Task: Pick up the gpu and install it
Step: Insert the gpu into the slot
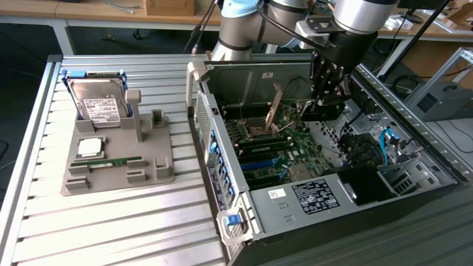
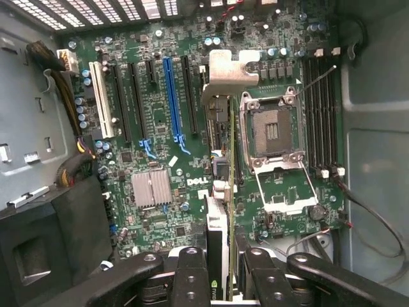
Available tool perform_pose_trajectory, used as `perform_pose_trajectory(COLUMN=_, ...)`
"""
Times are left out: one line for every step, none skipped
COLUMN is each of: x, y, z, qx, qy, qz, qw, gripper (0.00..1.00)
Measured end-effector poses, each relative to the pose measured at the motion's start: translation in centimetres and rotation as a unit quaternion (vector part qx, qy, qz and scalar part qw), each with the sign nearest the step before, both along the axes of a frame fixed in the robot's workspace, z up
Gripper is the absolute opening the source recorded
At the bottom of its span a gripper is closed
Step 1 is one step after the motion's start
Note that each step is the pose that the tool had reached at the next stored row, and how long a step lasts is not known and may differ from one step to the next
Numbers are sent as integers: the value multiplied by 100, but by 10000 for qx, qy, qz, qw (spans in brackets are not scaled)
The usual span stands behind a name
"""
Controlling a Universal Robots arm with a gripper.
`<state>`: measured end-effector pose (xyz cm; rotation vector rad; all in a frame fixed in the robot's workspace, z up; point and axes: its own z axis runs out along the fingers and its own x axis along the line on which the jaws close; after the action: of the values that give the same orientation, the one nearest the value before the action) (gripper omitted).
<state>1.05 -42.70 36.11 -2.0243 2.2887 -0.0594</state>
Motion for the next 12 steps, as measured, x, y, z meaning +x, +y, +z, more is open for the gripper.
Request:
perform_pose_trajectory(x=0, y=0, z=0, qx=0, qy=0, qz=27, qw=10000, gripper=27)
perform_pose_trajectory(x=0, y=0, z=-1, qx=0, qy=0, qz=55, qw=10000, gripper=27)
perform_pose_trajectory(x=0, y=0, z=-2, qx=0, qy=0, qz=95, qw=10000, gripper=27)
perform_pose_trajectory(x=0, y=0, z=-2, qx=0, qy=0, qz=123, qw=9999, gripper=27)
perform_pose_trajectory(x=0, y=0, z=-3, qx=0, qy=0, qz=156, qw=9999, gripper=27)
perform_pose_trajectory(x=0, y=0, z=-4, qx=0, qy=0, qz=187, qw=9998, gripper=27)
perform_pose_trajectory(x=0, y=0, z=-4, qx=0, qy=0, qz=215, qw=9998, gripper=27)
perform_pose_trajectory(x=0, y=0, z=-5, qx=0, qy=0, qz=248, qw=9997, gripper=27)
perform_pose_trajectory(x=0, y=0, z=-6, qx=0, qy=0, qz=305, qw=9995, gripper=27)
perform_pose_trajectory(x=0, y=0, z=-7, qx=0, qy=0, qz=352, qw=9994, gripper=27)
perform_pose_trajectory(x=0, y=0, z=-8, qx=0, qy=0, qz=386, qw=9993, gripper=27)
perform_pose_trajectory(x=0, y=0, z=-8, qx=0, qy=0, qz=416, qw=9991, gripper=27)
